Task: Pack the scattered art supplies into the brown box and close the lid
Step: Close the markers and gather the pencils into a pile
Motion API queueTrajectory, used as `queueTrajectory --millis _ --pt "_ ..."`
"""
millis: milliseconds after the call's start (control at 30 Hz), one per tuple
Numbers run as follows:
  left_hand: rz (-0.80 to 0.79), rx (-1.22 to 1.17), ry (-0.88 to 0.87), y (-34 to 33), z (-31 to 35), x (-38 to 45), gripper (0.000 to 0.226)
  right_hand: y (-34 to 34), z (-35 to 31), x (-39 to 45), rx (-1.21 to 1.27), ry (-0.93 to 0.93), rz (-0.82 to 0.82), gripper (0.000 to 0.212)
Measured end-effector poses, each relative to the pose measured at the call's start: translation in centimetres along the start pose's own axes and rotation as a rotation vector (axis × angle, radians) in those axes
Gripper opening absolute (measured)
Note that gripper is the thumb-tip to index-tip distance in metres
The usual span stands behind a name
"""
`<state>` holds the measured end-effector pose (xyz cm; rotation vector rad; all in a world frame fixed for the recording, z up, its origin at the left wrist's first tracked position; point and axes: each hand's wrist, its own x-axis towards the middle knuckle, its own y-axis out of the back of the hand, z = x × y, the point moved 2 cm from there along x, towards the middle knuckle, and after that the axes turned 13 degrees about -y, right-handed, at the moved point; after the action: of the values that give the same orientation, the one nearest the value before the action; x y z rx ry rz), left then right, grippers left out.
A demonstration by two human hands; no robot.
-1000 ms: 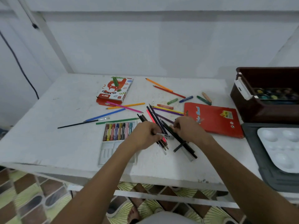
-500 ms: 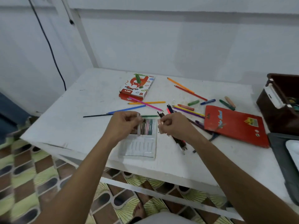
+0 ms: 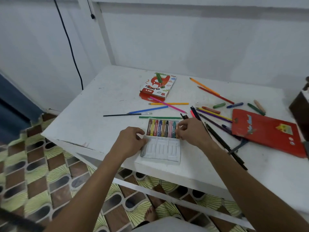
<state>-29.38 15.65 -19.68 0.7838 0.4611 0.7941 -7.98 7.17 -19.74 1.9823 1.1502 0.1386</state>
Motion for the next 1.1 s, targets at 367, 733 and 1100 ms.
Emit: queueTrajectory --millis 367,733,1100 --pt "-0.053 -0.072 -0.102 0.3 -0.2 -0.6 0.031 0.4 0.5 -0.6 -0.007 -0.007 -0.035 0.034" --pt "-0.144 -0.044 -0.174 0.0 -1.1 -0.7 0.026 0.6 0.2 -0.8 -0.160 0.018 -0.071 0.042" --pt "-0.191 -0.023 -0.186 0.4 -1.7 -0.6 0.035 0.8 -0.1 -0.9 -0.248 0.091 -0.041 0.035"
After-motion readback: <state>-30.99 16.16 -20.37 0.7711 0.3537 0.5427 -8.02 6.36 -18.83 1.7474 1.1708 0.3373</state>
